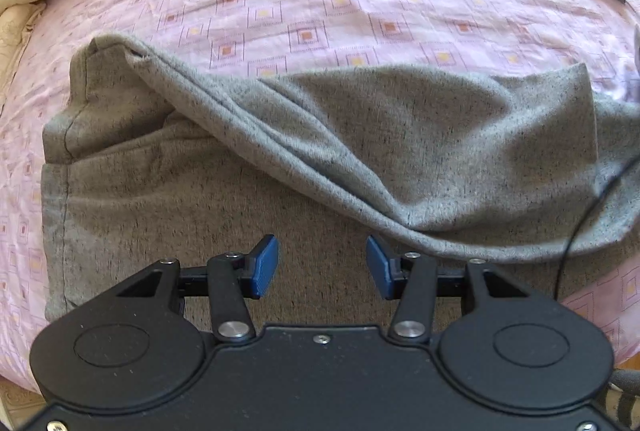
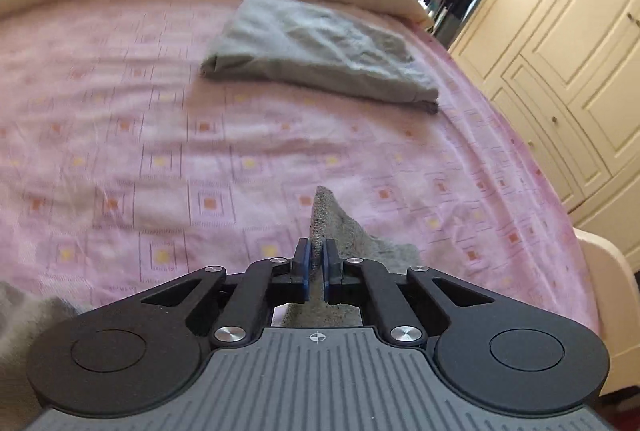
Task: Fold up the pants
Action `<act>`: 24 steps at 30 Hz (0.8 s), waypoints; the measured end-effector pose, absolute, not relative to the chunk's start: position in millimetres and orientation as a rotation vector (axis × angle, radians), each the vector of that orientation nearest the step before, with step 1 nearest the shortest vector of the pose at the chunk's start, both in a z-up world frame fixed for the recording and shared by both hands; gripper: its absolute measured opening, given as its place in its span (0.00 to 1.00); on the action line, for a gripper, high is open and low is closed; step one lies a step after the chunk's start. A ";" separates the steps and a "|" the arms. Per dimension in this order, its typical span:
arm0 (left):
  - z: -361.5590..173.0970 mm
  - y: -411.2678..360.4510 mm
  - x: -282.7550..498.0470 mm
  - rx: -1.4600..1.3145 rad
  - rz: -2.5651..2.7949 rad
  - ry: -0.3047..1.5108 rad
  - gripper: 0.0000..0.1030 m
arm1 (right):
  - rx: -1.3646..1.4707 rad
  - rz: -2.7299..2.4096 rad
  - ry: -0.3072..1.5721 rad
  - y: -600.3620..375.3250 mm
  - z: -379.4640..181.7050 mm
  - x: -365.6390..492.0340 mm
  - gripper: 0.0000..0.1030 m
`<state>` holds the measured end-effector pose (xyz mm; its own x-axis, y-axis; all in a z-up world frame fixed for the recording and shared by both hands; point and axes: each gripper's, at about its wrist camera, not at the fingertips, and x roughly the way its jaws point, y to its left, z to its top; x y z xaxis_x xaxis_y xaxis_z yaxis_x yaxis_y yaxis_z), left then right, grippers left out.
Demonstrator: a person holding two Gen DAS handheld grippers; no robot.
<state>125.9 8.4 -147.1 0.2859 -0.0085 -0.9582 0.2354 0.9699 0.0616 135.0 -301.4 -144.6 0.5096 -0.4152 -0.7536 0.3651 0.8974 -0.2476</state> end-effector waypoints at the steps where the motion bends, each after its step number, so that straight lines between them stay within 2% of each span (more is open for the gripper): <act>1: -144.9 8.3 127.7 0.201 -0.175 1.265 0.55 | -0.022 -0.467 0.879 -307.2 -127.4 126.4 0.06; 5: -135.9 3.5 131.9 0.193 -0.207 1.225 0.55 | 0.123 -0.502 0.711 -331.3 -64.1 78.2 0.06; 7: -133.2 0.4 132.0 0.191 -0.212 1.212 0.55 | 0.172 -0.578 0.677 -345.7 -51.5 50.1 0.06; 9: -132.5 -2.9 131.7 0.189 -0.210 1.210 0.55 | 0.225 -0.684 0.698 -364.0 -61.6 22.9 0.06; 15: -135.5 -16.4 120.0 0.203 -0.193 1.238 0.55 | 0.320 -0.760 0.935 -405.5 -161.2 -13.9 0.05; 17: -135.0 -22.2 113.1 0.233 -0.171 1.237 0.55 | 0.310 -0.750 0.970 -406.6 -175.5 -16.2 0.05; 19: -132.9 -26.6 107.6 0.241 -0.148 1.238 0.55 | 0.309 -0.728 0.960 -404.4 -174.3 -17.0 0.05; 24: -129.2 -42.7 98.2 0.257 -0.128 1.242 0.55 | 0.164 -0.629 0.816 -394.8 -126.6 -20.8 0.05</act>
<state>98.2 -42.7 -129.2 0.3210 0.0430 -0.9461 0.2348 0.9642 0.1235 -20.8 -394.8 -126.7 0.5159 -0.4601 -0.7226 0.5819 0.8073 -0.0985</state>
